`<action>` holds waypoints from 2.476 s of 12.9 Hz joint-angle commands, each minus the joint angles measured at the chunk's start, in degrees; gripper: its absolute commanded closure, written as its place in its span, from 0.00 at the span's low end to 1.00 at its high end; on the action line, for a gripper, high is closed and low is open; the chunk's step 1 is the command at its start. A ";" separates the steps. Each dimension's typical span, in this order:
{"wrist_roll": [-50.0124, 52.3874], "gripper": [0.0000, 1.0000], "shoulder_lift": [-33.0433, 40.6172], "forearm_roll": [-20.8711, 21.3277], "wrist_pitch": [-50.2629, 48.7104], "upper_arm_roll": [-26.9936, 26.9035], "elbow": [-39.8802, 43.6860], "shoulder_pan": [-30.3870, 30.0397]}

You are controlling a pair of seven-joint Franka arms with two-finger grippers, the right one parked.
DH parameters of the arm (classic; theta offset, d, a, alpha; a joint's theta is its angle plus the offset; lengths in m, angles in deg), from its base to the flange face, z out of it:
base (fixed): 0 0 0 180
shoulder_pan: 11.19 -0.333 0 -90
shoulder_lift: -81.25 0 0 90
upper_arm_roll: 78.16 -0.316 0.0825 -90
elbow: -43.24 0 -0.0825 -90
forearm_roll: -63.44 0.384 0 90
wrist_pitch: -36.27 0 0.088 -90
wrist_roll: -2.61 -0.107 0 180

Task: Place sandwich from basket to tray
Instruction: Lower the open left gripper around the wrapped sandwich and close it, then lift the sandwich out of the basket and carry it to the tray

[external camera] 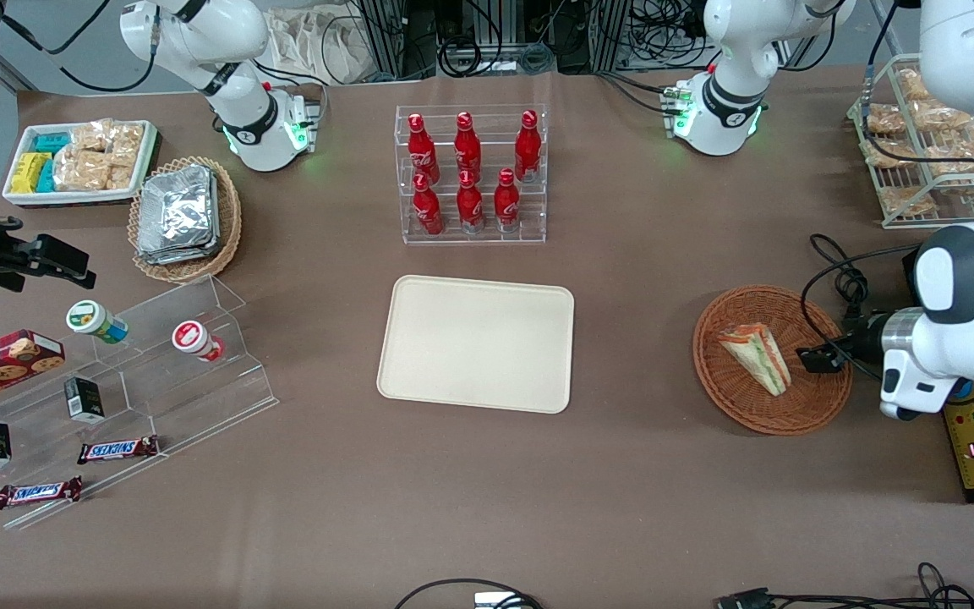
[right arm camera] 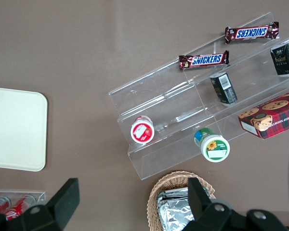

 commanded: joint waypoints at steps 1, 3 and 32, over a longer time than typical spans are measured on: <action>1.68 0.00 -3.32 -1.09 2.50 0.15 0.66 -0.14; 3.69 0.00 -4.82 -1.88 4.61 0.15 0.49 -0.05; 2.74 0.71 -6.25 -6.19 0.25 0.67 1.18 0.65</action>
